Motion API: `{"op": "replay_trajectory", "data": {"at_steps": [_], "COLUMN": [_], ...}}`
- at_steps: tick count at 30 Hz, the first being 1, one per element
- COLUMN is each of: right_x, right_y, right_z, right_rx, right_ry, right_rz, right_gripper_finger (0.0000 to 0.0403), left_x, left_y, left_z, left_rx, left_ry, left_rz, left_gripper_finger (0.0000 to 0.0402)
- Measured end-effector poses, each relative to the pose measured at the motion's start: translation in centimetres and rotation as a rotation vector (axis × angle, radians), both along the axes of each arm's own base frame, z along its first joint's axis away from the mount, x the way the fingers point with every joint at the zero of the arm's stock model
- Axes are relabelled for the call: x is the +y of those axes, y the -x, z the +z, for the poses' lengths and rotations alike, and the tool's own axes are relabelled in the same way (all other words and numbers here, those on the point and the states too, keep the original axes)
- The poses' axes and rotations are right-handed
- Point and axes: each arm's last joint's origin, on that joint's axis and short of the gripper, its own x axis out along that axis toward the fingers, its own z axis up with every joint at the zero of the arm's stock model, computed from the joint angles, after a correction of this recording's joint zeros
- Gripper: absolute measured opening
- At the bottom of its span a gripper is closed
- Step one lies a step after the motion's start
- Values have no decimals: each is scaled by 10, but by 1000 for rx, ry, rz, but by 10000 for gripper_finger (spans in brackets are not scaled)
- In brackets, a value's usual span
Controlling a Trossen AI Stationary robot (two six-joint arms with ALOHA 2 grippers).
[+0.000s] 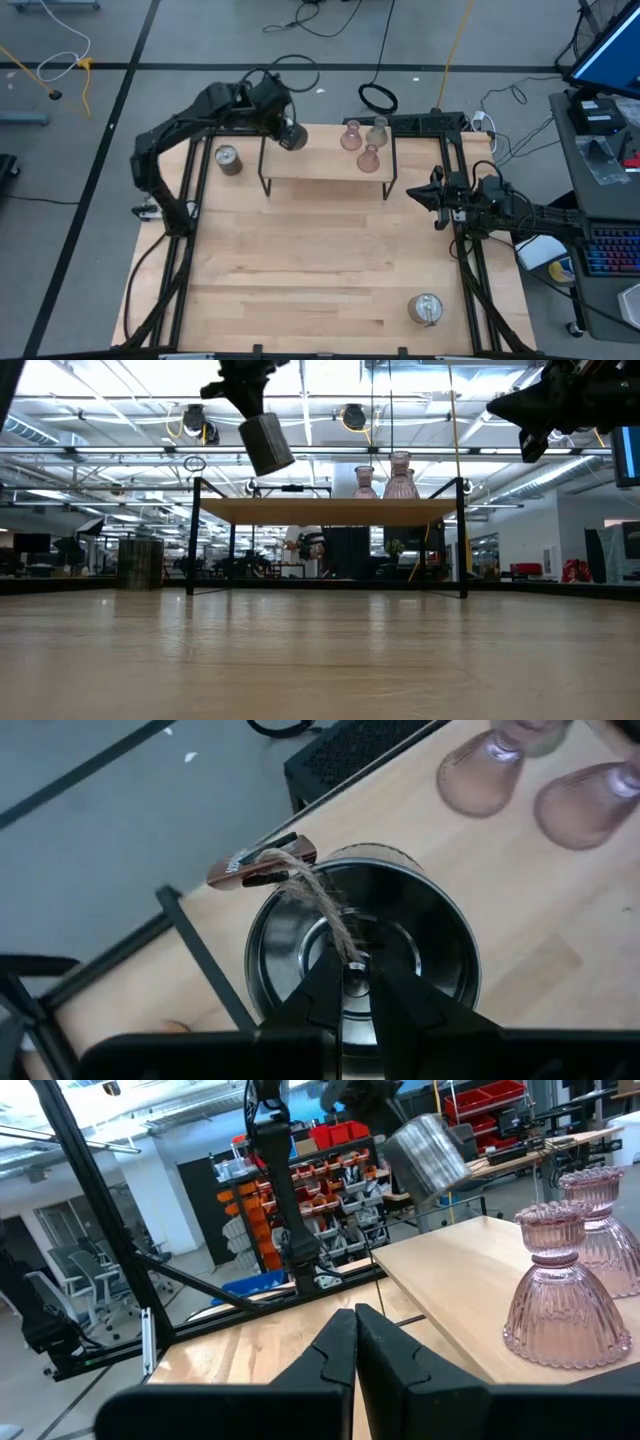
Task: Pick & Place candle stick holders
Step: Put the bottom left silver scented candle on the shelf
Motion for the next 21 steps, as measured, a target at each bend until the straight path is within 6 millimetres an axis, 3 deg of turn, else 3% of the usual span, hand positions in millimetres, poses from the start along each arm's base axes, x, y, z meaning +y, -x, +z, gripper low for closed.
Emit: {"op": "replay_trajectory", "data": {"at_steps": [9, 21], "right_x": [-1, -1], "right_y": [0, 0], "right_z": [0, 0], "right_rx": [-1, 0], "right_ry": [-6, -6], "right_rz": [-22, -22], "right_gripper_finger": [0, 0], "left_x": [45, 85], "left_y": [-25, -26], "left_z": [-18, -43], "left_rx": [176, 272], "left_ry": [31, 103], "left_rz": [-26, -26], "left_gripper_finger": [27, 27]}}
